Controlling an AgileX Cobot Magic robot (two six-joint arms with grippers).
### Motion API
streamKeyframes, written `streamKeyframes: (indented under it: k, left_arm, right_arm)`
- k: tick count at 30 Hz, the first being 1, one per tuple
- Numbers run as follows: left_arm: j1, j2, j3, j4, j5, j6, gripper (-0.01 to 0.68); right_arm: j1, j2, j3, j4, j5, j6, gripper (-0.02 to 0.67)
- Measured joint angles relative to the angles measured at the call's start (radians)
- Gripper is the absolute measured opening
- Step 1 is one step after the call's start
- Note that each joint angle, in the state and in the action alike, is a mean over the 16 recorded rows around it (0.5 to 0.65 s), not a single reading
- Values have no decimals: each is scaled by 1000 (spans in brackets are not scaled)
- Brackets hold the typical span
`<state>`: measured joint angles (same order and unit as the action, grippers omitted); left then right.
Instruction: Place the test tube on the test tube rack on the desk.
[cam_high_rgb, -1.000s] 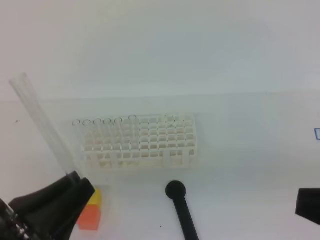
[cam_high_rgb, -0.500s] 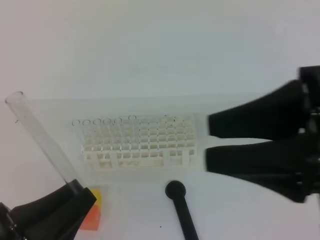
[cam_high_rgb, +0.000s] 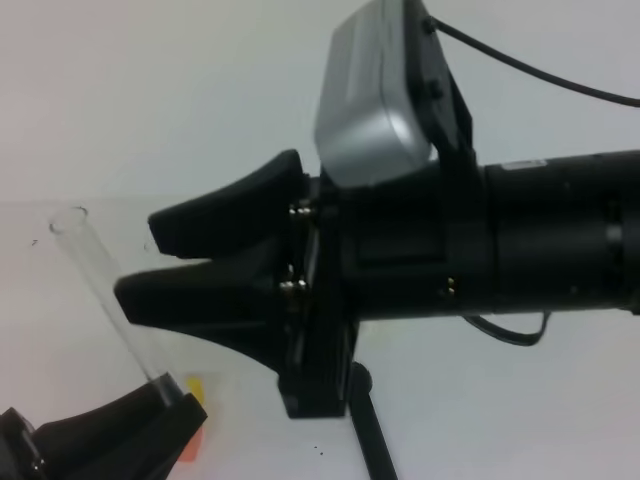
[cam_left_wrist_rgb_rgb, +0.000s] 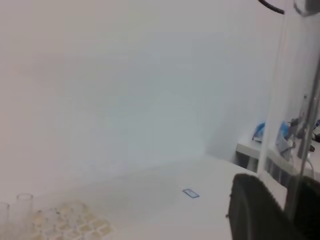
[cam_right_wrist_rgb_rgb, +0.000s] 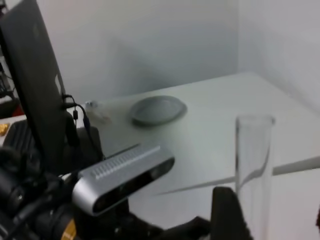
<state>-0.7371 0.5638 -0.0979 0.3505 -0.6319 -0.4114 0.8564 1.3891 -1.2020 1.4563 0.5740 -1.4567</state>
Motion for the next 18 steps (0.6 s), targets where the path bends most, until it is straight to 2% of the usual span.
streamKeyframes:
  k: [18]
  left_arm:
    - [0,0,0,22,20,-9,-1]
  right_arm:
    - [15,105,-79,175,40,-59,377]
